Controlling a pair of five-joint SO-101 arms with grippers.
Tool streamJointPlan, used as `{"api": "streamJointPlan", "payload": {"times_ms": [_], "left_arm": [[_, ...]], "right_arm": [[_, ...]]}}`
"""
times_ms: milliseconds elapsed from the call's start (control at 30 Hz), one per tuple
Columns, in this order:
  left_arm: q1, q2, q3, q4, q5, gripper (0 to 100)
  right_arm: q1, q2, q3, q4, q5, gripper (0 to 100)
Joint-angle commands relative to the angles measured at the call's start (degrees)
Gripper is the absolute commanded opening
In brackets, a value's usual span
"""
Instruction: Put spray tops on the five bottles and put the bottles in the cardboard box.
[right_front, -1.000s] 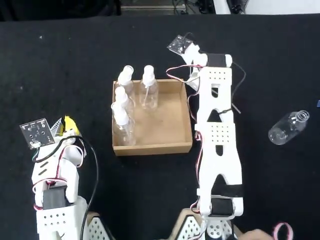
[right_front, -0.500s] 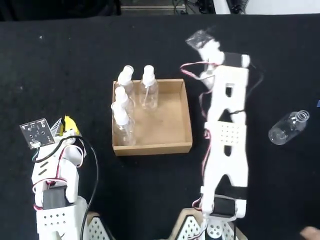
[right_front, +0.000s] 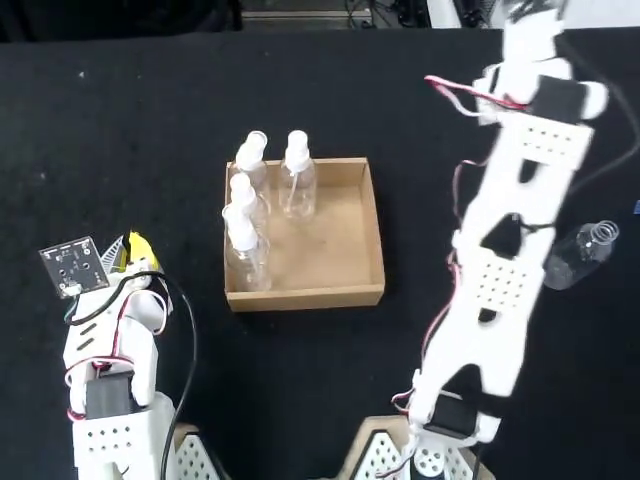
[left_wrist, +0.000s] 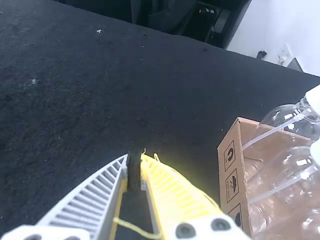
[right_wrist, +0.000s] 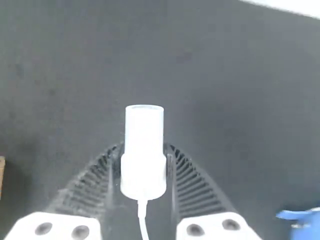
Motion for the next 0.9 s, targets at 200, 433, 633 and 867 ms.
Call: {"api": "streamJointPlan", "payload": {"times_ms": [200, 433, 633, 867], "left_arm": [[-0.6, -1.1, 1.3, 0.2, -0.4, 3], [-0.6, -1.1, 1.3, 0.2, -0.4, 3], [-0.6, -1.1, 1.3, 0.3, -0.4, 3], [-0.6, -1.1, 1.3, 0.3, -0.4, 3]], "right_arm": [[12.3, -23.9, 0.5, 3.5, -0.9, 1.1], [22.7, -46.0, 25.7, 2.9, -0.9, 1.0], [27.9, -59.0, 45.4, -8.4, -6.5, 1.0], [28.8, -71.6, 75.1, -30.0, -8.5, 1.0]]}}
